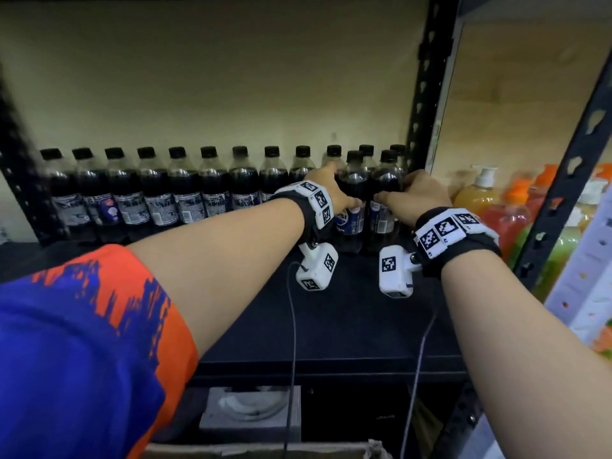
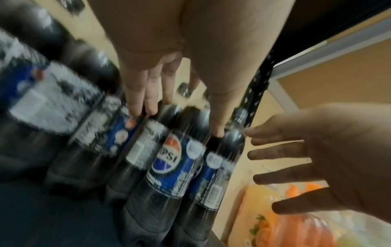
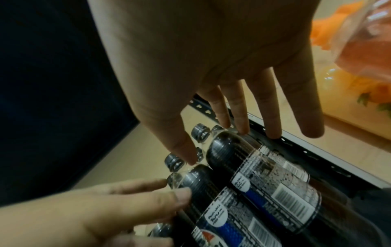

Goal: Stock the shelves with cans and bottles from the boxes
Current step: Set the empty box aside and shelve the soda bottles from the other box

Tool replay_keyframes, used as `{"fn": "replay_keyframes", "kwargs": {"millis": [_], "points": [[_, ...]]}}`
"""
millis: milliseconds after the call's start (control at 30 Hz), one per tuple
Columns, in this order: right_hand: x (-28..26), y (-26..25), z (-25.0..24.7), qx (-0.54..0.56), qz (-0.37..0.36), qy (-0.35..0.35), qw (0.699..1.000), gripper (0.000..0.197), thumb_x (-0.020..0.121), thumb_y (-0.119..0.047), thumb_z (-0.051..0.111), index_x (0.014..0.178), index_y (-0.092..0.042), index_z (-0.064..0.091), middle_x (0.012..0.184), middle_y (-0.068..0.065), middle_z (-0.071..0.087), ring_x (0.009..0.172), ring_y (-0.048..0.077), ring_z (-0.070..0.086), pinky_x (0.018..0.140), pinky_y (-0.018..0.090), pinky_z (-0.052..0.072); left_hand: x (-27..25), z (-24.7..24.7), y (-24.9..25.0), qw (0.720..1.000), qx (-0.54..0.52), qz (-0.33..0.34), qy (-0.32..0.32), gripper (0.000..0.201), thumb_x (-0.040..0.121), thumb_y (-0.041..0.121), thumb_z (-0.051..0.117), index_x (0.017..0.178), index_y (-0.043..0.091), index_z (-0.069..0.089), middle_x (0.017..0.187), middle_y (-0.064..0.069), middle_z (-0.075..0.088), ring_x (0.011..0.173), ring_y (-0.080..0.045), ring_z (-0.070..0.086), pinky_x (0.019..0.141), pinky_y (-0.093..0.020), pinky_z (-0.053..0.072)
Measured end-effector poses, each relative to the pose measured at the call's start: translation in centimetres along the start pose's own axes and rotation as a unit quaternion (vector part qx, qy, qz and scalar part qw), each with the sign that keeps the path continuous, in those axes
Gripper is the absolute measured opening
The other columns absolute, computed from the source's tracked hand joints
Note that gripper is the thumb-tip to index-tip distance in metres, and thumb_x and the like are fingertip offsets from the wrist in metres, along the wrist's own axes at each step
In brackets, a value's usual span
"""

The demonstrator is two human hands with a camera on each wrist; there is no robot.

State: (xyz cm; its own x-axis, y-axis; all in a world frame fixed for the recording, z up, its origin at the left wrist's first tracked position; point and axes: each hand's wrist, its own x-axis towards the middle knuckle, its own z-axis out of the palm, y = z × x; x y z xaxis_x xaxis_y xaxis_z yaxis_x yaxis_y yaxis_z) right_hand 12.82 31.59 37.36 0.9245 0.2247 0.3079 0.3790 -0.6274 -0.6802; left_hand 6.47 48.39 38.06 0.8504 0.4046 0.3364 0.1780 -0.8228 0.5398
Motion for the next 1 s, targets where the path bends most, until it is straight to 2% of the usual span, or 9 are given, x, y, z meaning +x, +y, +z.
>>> {"fn": "replay_keyframes", "kwargs": {"millis": [100,200,300,367,500,633,733,833,1000], "points": [[-2.5,-1.1,-1.0,-0.023,-0.037,-0.016,0.999,0.065,0.082,-0.051,0.073,0.132,-0.015,0.053,0.122,0.006,0.065,0.113,0.029,0.061,0.085,0.033,0.045,-2.3,-2.5,-0.3,0.999,0.023,0.024,0.002,0.078,0.08,0.044,0.081,0.147,0.031,0.044,0.14,0.0,0.058,0.119,-0.022,0.061,0.092,-0.023,0.046],[-5.6,-2.2,-1.4,-0.044,-0.076,-0.046,0.995,0.071,0.083,-0.056,0.071,0.14,-0.019,0.05,0.132,0.007,0.062,0.12,0.029,0.058,0.088,0.033,0.043,-5.2,-5.2,-1.2,0.997,0.071,0.032,-0.015,0.073,0.084,0.048,0.076,0.147,0.026,0.045,0.138,-0.003,0.059,0.121,-0.023,0.06,0.094,-0.026,0.045],[-8.8,-3.3,-1.3,-0.104,-0.114,-0.08,0.985,0.082,0.083,-0.06,0.069,0.148,-0.017,0.042,0.143,0.012,0.053,0.13,0.031,0.052,0.099,0.035,0.043,-8.6,-7.4,-2.4,0.993,0.112,0.009,-0.035,0.076,0.086,0.055,0.071,0.149,0.022,0.044,0.143,-0.006,0.056,0.127,-0.027,0.055,0.101,-0.031,0.044],[-11.1,-3.7,-1.2,-0.134,-0.136,-0.096,0.977,0.084,0.085,-0.061,0.067,0.15,-0.017,0.038,0.145,0.013,0.05,0.131,0.032,0.05,0.103,0.035,0.042,-10.9,-8.3,-3.3,0.991,0.129,-0.002,-0.045,0.074,0.088,0.057,0.067,0.148,0.02,0.045,0.141,-0.007,0.057,0.126,-0.027,0.056,0.1,-0.031,0.045],[-15.3,-3.3,-1.0,-0.167,-0.159,-0.135,0.964,0.088,0.087,-0.068,0.06,0.155,-0.02,0.031,0.152,0.01,0.046,0.137,0.029,0.046,0.108,0.036,0.04,-15.7,-9.1,-5.4,0.983,0.162,-0.031,-0.085,0.08,0.09,0.065,0.057,0.154,0.022,0.036,0.151,-0.006,0.048,0.134,-0.028,0.05,0.106,-0.033,0.043],[-19.2,-2.6,-1.4,-0.175,-0.153,-0.183,0.955,0.093,0.086,-0.073,0.056,0.159,-0.023,0.024,0.159,0.005,0.038,0.142,0.026,0.041,0.112,0.038,0.039,-20.7,-9.8,-6.6,0.974,0.182,-0.06,-0.122,0.081,0.09,0.07,0.052,0.154,0.025,0.035,0.15,-0.008,0.047,0.132,-0.029,0.05,0.103,-0.035,0.045],[-22.4,-2.5,-1.8,-0.175,-0.159,-0.208,0.949,0.091,0.087,-0.073,0.055,0.158,-0.024,0.026,0.158,0.006,0.039,0.14,0.026,0.042,0.111,0.038,0.039,-24.6,-10.1,-7.2,0.969,0.175,-0.075,-0.161,0.081,0.089,0.067,0.058,0.154,0.025,0.036,0.151,-0.005,0.046,0.133,-0.026,0.049,0.103,-0.034,0.045],[-25.4,-2.6,-2.2,-0.18,-0.159,-0.244,0.94,0.083,0.087,-0.074,0.053,0.153,-0.026,0.034,0.147,0.004,0.051,0.129,0.024,0.053,0.102,0.036,0.045,-28.4,-10.2,-7.8,0.964,0.165,-0.091,-0.189,0.079,0.087,0.064,0.063,0.152,0.027,0.038,0.15,-0.003,0.047,0.132,-0.023,0.05,0.101,-0.033,0.047],[-30.0,-1.9,-1.4,-0.161,-0.124,-0.367,0.908,0.07,0.084,-0.077,0.054,0.137,-0.032,0.053,0.122,-0.008,0.063,0.109,0.013,0.06,0.095,0.03,0.047,-33.7,-9.0,-8.9,0.951,0.126,-0.122,-0.253,0.067,0.085,0.059,0.069,0.141,0.028,0.05,0.13,0.003,0.059,0.109,-0.016,0.057,0.086,-0.026,0.046]]}}
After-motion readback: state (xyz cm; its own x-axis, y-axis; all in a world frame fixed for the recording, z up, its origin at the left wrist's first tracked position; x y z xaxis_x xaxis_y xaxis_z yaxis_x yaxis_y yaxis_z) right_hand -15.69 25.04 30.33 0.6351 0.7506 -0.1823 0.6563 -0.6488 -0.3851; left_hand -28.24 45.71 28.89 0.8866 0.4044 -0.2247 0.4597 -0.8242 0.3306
